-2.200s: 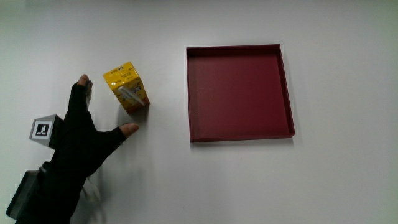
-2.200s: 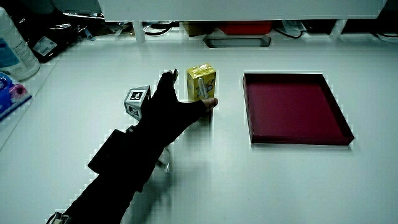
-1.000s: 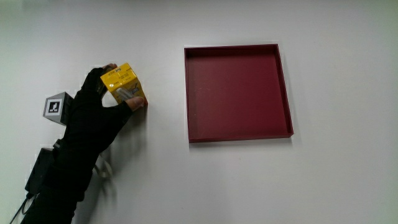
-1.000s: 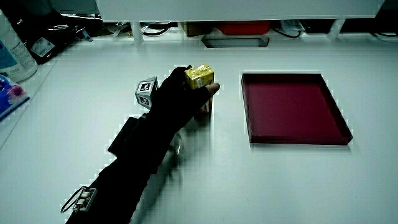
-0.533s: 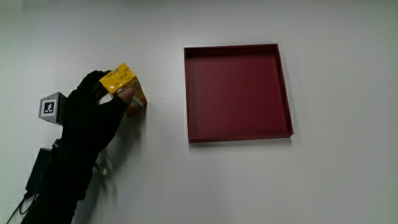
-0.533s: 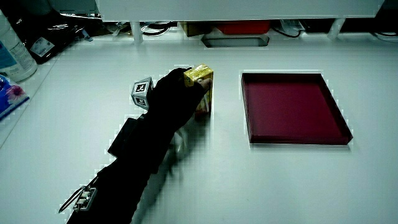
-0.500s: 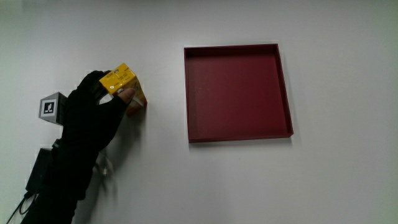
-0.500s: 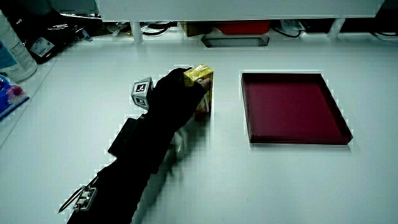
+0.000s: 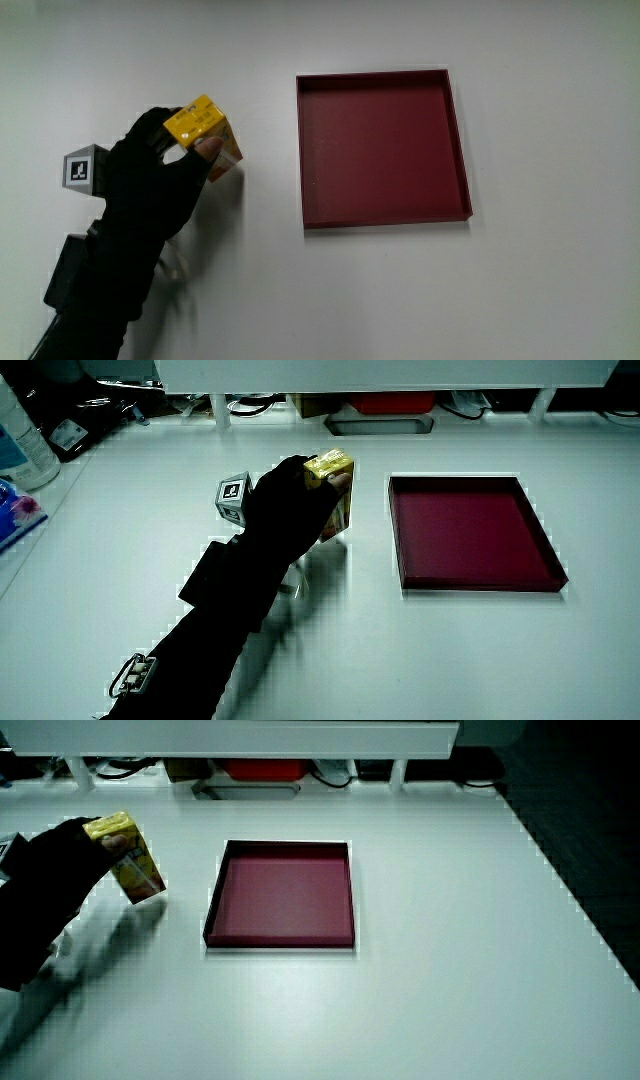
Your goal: Pick ice redtea
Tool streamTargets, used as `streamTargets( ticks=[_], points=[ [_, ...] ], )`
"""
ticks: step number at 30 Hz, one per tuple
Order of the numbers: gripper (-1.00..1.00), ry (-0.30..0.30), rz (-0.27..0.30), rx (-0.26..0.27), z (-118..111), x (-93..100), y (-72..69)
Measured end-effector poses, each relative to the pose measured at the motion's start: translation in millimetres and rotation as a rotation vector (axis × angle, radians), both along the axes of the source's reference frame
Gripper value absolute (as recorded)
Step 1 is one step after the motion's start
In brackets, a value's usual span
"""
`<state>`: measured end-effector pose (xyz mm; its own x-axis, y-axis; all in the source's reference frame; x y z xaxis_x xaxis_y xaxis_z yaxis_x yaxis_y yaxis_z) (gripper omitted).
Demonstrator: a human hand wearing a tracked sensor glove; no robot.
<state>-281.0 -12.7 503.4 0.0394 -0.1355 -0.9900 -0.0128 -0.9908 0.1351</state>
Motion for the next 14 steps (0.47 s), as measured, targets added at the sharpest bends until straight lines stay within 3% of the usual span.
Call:
streamTargets(
  ticks=[8,10,11,14],
  points=[
    [1.0,0.033,0.081,0.049,-31.7,34.5,-15.3],
    [1.0,0.007,0.103,0.05,-30.5,40.1,-20.1],
    [1.0,0.038,0.113,0.06,-37.8,48.4,-22.0],
    [1.0,0.039,0.144,0.08,-43.6,63.3,-28.0]
  ],
)
